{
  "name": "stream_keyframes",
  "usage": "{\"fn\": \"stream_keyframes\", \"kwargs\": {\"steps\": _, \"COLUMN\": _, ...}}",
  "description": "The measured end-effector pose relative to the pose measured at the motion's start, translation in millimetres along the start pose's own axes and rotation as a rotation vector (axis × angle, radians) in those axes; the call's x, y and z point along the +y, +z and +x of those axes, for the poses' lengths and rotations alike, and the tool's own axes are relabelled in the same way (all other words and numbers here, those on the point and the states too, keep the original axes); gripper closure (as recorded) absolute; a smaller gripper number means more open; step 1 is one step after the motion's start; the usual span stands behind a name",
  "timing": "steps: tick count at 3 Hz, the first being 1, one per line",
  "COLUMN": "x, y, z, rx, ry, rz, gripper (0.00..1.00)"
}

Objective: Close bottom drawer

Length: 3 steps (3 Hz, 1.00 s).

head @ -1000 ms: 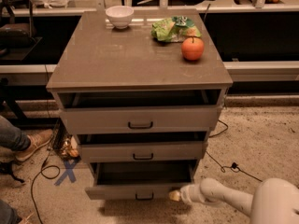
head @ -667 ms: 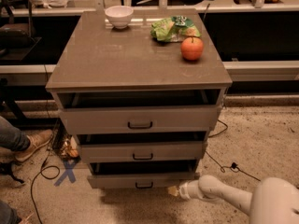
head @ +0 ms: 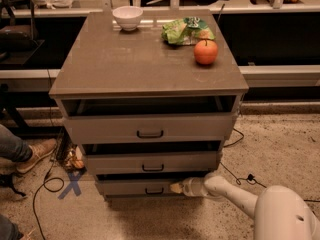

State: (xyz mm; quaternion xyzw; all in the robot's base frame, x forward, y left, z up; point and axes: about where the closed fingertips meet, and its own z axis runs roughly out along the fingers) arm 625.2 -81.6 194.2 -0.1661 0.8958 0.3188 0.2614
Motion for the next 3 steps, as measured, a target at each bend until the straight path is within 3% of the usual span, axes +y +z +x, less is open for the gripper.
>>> {"fn": "stream_keyframes", "kwargs": {"steps": 1, "x": -2, "y": -2, "z": -2, "rx": -0.012, "ry": -0.001, "rz": -0.004, "gripper": 1.00}}
{"fn": "stream_keyframes", "kwargs": {"steps": 2, "x": -15, "y": -23, "z": 30, "rx": 0.005, "ry": 0.048, "rz": 0.012, "gripper": 1.00}}
{"fn": "stream_keyframes", "kwargs": {"steps": 3, "x": -34, "y": -61, "z": 80, "rx": 0.034, "ry": 0.125, "rz": 0.050, "gripper": 1.00}}
